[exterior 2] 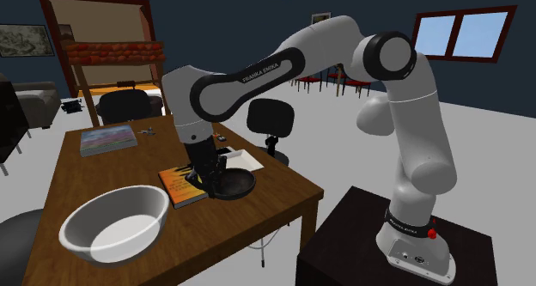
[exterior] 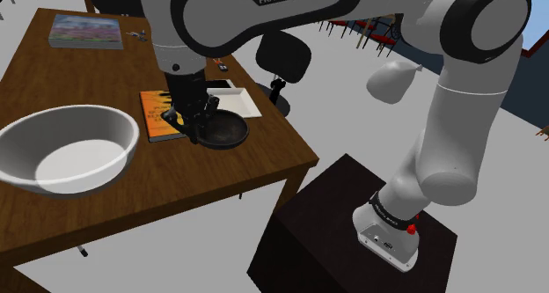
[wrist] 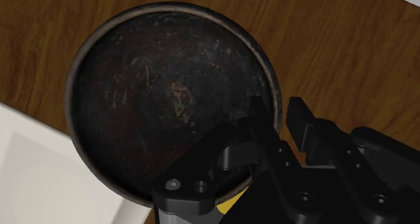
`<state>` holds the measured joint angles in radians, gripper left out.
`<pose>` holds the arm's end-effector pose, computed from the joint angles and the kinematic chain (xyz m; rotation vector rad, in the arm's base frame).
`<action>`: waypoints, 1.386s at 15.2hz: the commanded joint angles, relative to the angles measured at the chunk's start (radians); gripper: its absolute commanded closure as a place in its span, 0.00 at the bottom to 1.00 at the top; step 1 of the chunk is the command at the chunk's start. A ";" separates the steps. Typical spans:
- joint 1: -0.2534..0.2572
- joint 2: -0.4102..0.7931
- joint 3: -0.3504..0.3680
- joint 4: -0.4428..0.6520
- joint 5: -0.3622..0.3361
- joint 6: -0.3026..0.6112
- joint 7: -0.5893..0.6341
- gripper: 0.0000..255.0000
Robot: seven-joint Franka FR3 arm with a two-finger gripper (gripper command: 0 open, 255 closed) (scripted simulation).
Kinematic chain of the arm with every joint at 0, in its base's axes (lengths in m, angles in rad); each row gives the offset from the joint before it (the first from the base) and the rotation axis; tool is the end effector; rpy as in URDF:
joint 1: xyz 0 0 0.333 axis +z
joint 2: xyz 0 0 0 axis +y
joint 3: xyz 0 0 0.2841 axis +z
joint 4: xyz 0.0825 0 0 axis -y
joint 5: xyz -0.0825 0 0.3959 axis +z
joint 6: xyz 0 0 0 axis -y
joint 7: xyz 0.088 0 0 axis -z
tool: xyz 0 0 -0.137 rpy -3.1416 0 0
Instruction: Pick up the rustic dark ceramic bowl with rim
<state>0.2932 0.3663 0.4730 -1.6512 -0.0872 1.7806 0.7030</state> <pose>0.4698 0.4126 0.3402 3.0542 0.1206 -0.3078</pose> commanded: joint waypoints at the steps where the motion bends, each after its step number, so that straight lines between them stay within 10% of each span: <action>1: 0.000 0.000 0.000 0.000 0.000 0.001 0.000 1.00; 21: 0.003 -0.033 0.009 0.145 0.016 -0.174 -0.002 1.00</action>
<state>0.2956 0.3335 0.4816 -1.5200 -0.0709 1.6205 0.7010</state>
